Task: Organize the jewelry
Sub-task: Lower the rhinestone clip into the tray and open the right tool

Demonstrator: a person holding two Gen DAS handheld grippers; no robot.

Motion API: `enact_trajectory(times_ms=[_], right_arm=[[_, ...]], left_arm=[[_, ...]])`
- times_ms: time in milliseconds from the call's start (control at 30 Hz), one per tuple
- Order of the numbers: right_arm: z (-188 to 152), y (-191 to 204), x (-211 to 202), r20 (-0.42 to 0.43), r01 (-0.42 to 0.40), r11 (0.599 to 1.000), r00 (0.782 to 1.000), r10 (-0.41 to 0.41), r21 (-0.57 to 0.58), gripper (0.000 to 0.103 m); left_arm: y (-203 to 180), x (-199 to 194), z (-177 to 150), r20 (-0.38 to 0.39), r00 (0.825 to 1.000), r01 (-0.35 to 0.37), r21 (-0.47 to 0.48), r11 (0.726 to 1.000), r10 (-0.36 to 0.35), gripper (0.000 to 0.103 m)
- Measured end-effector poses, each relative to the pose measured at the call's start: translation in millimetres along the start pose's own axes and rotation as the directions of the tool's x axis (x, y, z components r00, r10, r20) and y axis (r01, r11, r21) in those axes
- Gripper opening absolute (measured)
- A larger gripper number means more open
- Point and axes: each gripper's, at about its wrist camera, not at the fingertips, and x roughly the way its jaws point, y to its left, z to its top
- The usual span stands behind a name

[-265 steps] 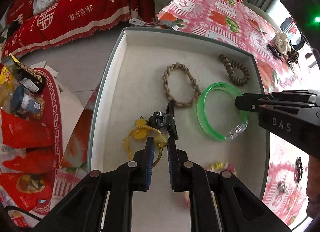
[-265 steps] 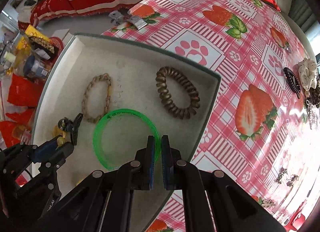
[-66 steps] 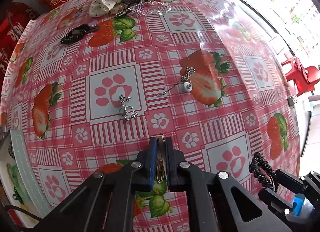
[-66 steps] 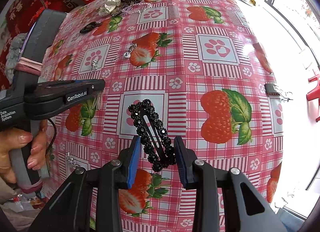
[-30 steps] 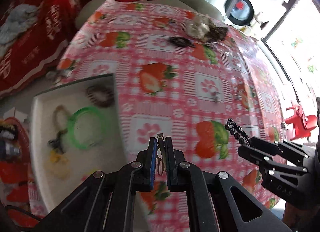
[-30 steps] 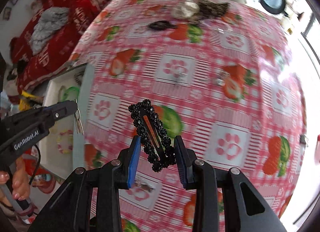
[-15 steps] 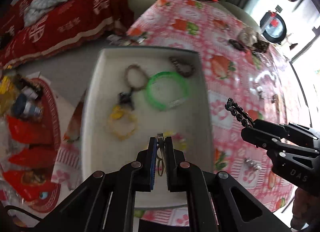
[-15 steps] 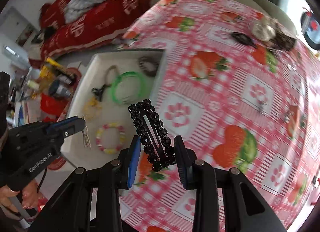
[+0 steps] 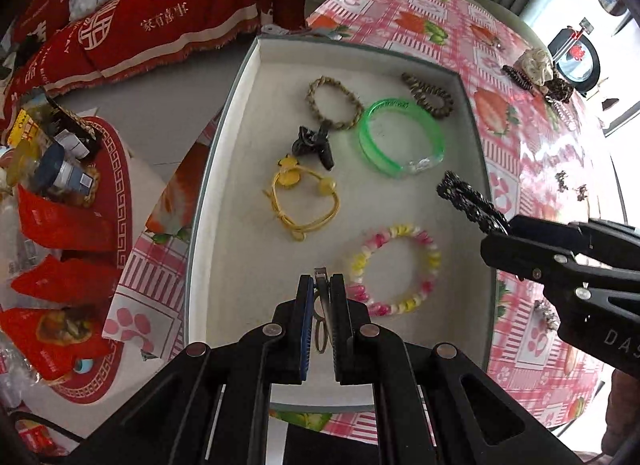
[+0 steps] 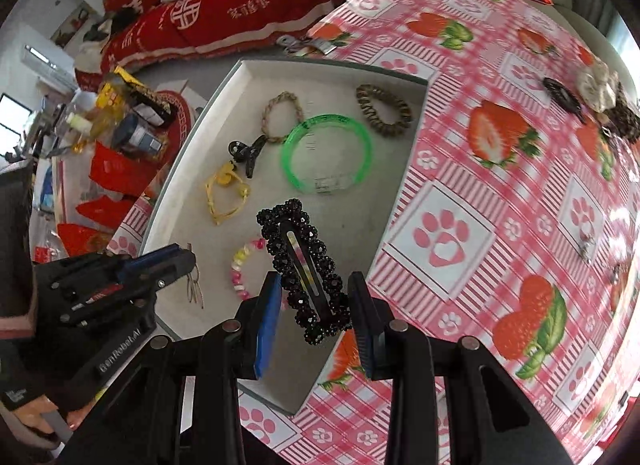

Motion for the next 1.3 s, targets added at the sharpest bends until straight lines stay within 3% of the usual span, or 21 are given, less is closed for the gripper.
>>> enact_trajectory(times_ms=[500,767,1300], right_arm=[[28.8,6.4,41.0,-0.081,0.028,0.997,0.996,-0.033,-0.067,0.037],[43.0,0.1,62.8,-0.112,0.033,0.999,0.993,-0.036,-0.034,0.037],[43.0,19.3,81.7,-0.121,0.047,0.994,0.991,-0.059,-0.100,0.038]], left_arm=[[0.9,24.5,1.4,-0.031,0.999,-0.008,0.006,1.000,0.009,0.015],[0.1,32.4,4.1,-0.036,0.999,-0.031,0.024,0.999,0.031,0.015],[-6.2,37.3,5.9,-0.057,0.997,-0.056,0.054,0.997,0.059,0.015]])
